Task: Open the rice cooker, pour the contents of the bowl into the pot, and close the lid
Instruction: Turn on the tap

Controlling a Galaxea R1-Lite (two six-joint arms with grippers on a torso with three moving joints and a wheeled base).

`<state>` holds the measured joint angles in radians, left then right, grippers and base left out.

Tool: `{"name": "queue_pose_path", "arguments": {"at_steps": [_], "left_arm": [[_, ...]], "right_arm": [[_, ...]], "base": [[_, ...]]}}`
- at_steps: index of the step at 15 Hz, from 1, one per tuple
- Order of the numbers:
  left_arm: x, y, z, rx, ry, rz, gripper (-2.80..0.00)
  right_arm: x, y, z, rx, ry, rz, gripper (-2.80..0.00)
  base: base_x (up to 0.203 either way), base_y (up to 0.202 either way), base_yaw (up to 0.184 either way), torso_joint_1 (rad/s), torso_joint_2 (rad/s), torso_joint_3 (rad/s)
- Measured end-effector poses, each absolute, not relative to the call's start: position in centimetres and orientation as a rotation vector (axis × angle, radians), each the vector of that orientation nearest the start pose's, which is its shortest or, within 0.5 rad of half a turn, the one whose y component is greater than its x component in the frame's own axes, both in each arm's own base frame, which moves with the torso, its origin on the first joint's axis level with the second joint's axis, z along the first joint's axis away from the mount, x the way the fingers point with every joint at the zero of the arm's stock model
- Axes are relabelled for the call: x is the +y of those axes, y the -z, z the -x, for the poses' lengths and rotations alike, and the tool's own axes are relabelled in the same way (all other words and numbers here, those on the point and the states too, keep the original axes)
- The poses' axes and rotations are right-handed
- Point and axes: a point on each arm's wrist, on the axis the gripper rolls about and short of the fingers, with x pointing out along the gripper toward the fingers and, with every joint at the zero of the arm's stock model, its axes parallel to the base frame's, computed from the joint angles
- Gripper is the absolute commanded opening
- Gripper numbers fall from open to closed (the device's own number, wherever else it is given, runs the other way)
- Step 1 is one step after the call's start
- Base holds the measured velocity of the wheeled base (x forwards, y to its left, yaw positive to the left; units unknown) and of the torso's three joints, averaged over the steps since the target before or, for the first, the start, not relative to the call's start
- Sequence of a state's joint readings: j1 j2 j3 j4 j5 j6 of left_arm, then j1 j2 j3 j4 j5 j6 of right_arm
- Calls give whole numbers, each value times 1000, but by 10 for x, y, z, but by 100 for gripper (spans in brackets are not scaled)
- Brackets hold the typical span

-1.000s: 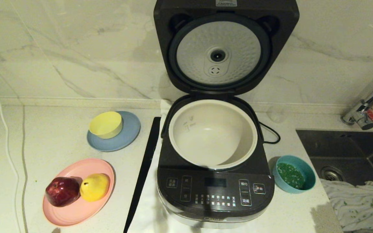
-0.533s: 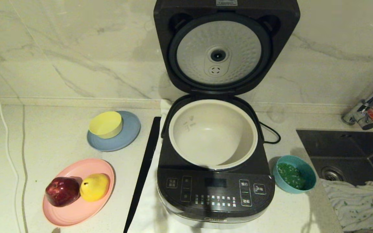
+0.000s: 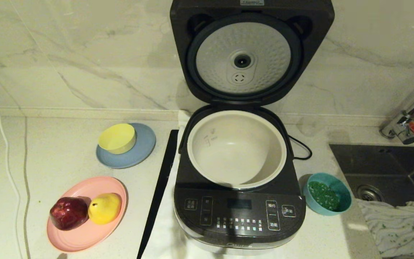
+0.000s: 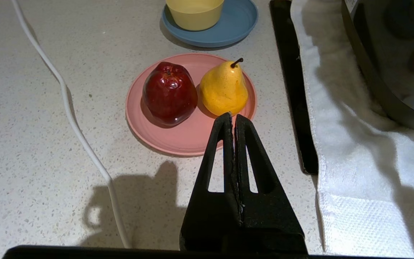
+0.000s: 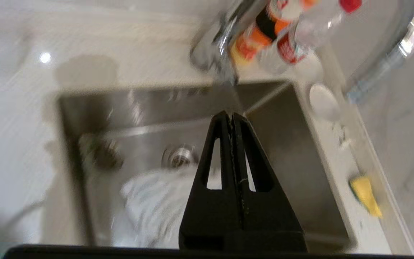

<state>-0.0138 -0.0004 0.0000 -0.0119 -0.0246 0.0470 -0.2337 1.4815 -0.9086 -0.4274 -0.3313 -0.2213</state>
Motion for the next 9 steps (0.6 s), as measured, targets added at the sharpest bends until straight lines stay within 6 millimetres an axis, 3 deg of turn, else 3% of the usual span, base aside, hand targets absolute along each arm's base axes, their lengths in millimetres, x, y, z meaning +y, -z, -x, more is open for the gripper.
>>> {"name": "queue_pose_path", "arguments": {"at_steps": [4, 9], "left_arm": [[0, -77, 23, -13, 38, -47, -280], [0, -77, 23, -13, 39, -47, -280]], "right_arm": [[-90, -244, -306, 156, 576, 224, -280], [-121, -225, -349, 120, 629, 244, -280]], "base": [[0, 0, 0, 0, 0, 0], [0, 0, 0, 0, 0, 0]]}}
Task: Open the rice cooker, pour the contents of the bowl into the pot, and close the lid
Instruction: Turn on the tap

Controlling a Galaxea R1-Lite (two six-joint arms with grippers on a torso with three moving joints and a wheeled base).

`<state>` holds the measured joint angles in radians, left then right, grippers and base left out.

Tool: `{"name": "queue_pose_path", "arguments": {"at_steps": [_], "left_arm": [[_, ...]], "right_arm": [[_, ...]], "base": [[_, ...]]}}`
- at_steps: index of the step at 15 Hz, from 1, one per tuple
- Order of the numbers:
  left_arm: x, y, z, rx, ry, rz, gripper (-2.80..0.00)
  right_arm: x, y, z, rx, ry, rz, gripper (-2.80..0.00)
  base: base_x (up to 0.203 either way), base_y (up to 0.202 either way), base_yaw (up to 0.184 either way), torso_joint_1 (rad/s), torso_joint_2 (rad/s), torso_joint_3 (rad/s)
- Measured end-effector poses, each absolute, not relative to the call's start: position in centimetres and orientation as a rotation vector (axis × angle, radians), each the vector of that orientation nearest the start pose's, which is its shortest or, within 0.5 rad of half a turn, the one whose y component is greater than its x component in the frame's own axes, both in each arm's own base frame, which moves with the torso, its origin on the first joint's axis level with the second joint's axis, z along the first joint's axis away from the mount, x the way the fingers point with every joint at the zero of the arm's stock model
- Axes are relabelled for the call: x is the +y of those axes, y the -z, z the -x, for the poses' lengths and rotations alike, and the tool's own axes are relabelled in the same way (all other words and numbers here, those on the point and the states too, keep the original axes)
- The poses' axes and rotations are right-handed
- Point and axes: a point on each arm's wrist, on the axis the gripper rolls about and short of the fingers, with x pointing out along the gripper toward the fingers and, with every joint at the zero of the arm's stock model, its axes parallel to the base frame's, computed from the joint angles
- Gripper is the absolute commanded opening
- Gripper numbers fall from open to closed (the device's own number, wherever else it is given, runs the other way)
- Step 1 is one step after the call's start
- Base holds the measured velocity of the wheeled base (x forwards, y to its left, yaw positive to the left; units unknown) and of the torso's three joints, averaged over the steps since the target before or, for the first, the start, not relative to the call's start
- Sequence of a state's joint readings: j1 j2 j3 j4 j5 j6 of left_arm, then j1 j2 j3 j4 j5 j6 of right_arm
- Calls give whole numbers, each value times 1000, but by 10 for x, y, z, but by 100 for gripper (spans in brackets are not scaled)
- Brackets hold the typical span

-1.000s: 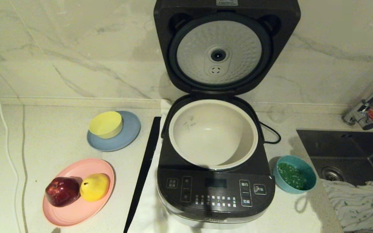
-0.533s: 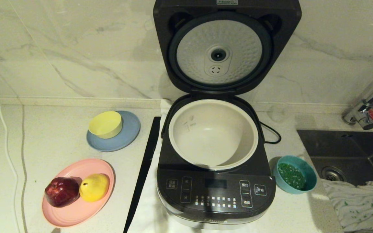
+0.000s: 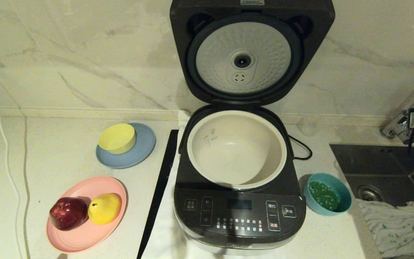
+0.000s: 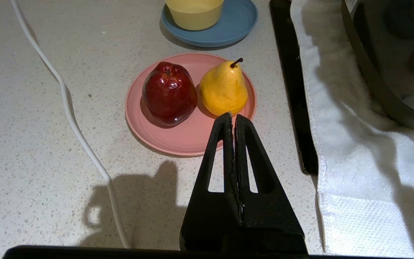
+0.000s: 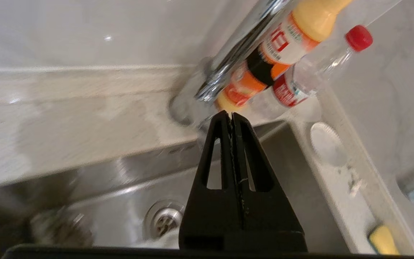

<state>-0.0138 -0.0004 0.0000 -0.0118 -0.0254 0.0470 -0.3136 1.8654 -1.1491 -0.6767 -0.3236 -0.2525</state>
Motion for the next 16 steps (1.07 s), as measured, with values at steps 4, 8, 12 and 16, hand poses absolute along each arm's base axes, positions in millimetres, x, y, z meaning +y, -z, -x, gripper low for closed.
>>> {"name": "queue_pose_path", "arguments": {"at_steps": [4, 8, 12, 16], "left_arm": [[0, -77, 23, -13, 38, -48, -280], [0, -77, 23, -13, 39, -48, -280], [0, -77, 23, -13, 38, -47, -280], [0, -77, 23, -13, 39, -48, -280]], "right_arm": [[-134, -212, -372, 123, 637, 242, -280], [-140, -209, -390, 107, 639, 242, -280], [-143, -201, -407, 106, 636, 242, -280], [-150, -191, -425, 106, 640, 245, -280]], "base": [[0, 0, 0, 0, 0, 0], [0, 0, 0, 0, 0, 0], [0, 0, 0, 0, 0, 0], [0, 0, 0, 0, 0, 0]]}}
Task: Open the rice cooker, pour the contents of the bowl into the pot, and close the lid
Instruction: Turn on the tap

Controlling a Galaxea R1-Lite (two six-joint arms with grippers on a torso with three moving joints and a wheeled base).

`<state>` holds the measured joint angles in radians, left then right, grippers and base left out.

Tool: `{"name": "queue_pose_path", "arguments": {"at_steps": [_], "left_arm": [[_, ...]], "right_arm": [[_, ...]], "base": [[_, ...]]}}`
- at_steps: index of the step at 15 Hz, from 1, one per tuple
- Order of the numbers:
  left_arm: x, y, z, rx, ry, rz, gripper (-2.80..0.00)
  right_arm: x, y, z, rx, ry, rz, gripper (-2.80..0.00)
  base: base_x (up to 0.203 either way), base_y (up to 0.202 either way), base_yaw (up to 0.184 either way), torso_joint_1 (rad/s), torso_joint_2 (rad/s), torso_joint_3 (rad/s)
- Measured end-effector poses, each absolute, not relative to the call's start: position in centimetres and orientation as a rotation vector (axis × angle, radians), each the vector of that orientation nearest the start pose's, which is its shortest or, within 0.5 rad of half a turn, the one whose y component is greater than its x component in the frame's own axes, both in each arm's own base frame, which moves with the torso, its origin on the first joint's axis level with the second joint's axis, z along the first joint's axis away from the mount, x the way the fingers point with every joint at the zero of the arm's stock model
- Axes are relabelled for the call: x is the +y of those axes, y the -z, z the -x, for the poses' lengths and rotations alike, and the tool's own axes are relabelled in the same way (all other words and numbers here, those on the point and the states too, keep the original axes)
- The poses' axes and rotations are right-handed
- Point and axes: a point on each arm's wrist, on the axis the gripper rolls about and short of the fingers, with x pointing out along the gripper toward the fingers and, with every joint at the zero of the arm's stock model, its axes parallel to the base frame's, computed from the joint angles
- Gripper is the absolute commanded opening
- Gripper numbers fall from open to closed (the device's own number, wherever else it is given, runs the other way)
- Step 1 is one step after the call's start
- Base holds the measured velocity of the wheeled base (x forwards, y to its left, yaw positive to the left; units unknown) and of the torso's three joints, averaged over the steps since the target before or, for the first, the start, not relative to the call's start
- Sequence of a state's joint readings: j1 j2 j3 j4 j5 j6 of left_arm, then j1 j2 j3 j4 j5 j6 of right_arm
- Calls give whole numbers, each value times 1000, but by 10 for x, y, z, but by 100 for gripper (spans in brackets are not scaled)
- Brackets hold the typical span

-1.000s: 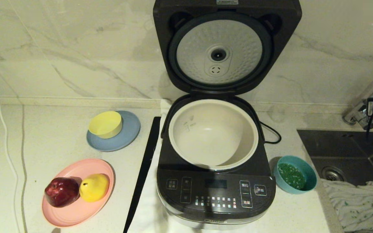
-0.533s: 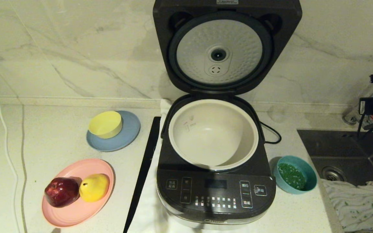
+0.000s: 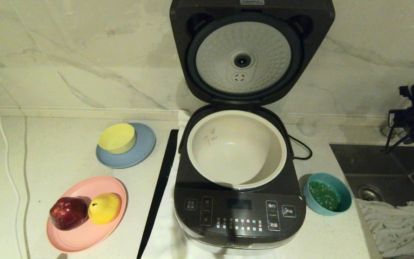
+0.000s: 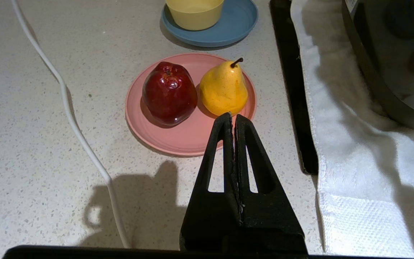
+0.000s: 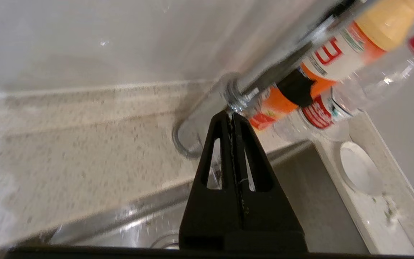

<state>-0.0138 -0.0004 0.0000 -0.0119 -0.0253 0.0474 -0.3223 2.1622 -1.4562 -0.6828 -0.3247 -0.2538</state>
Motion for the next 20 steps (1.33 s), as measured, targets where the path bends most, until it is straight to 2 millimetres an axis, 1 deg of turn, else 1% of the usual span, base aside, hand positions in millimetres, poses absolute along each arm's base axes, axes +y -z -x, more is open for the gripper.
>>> {"name": "queue_pose_path", "arguments": {"at_steps": [5, 11, 16, 20], "left_arm": [[0, -77, 23, -13, 38, -47, -280], [0, -77, 23, -13, 38, -47, -280], [0, -77, 23, -13, 38, -48, -280], [0, -77, 23, -13, 39, -48, -280]], "right_arm": [[-156, -184, -443, 101, 644, 247, -280], [-161, -172, -457, 114, 645, 243, -280], [-164, -170, -459, 112, 650, 241, -280], [-169, -167, -455, 128, 663, 238, -280]], "base": [[0, 0, 0, 0, 0, 0], [0, 0, 0, 0, 0, 0], [0, 0, 0, 0, 0, 0], [0, 0, 0, 0, 0, 0]]}}
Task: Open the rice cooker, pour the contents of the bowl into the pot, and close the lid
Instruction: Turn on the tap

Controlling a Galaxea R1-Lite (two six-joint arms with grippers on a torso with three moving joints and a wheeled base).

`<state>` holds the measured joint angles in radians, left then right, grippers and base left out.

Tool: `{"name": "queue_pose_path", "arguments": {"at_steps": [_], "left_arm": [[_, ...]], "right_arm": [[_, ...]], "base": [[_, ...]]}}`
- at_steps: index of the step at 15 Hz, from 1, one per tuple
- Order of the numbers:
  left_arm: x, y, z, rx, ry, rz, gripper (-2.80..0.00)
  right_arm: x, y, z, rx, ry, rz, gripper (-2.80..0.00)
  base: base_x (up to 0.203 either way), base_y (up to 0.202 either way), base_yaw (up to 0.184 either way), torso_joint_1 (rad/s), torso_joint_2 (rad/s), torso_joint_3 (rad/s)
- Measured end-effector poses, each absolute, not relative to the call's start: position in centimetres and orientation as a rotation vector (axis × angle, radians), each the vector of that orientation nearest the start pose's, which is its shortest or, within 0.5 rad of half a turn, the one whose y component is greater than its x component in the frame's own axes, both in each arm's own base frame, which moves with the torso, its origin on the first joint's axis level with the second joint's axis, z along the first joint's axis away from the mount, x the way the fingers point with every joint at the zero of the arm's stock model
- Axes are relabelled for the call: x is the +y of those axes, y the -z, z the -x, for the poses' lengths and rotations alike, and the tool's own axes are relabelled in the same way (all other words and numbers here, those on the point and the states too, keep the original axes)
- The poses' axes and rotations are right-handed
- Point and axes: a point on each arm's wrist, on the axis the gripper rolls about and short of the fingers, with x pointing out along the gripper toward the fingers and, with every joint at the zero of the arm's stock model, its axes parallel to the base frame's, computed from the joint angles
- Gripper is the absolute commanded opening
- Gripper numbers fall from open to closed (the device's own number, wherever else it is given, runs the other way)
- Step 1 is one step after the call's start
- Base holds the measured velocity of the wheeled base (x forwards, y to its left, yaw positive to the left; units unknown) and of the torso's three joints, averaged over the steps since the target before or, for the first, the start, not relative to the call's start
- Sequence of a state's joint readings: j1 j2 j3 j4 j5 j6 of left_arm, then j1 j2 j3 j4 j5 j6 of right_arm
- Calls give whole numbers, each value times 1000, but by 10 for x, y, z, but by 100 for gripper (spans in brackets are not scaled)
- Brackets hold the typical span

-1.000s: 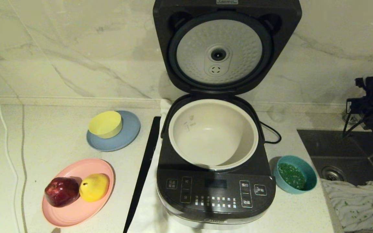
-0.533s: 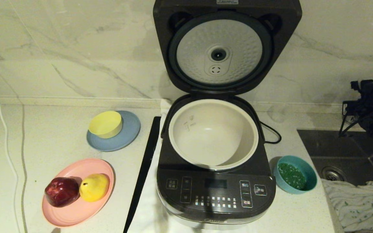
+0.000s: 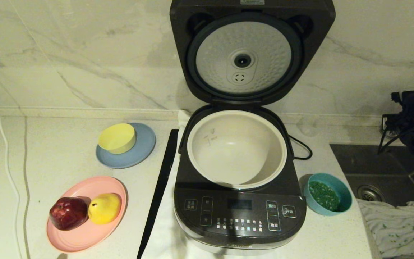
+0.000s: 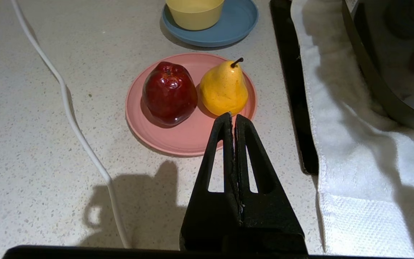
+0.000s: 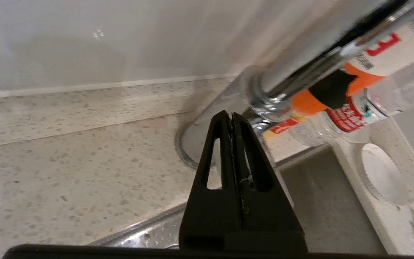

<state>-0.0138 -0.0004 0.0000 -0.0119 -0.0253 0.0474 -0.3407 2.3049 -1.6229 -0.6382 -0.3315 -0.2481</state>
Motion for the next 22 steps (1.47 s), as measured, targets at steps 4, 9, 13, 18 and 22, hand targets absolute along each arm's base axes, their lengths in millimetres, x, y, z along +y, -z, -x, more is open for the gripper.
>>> {"name": "queue_pose_path", "arguments": {"at_steps": [4, 9, 13, 18, 22], "left_arm": [[0, -77, 23, -13, 39, -47, -280], [0, -77, 23, -13, 39, -47, -280], [0, -77, 23, -13, 39, -47, -280], [0, -77, 23, -13, 40, -48, -280], [0, -77, 23, -13, 39, -47, -280]], "right_arm": [[-173, -167, -447, 142, 676, 237, -280], [-168, -169, -431, 180, 673, 236, -280], [-163, -160, -418, 228, 665, 231, -280], [-158, -148, -405, 282, 655, 205, -280], [-149, -173, -394, 201, 649, 135, -280]], "base": [[0, 0, 0, 0, 0, 0], [0, 0, 0, 0, 0, 0], [0, 0, 0, 0, 0, 0], [0, 0, 0, 0, 0, 0], [0, 0, 0, 0, 0, 0]]}}
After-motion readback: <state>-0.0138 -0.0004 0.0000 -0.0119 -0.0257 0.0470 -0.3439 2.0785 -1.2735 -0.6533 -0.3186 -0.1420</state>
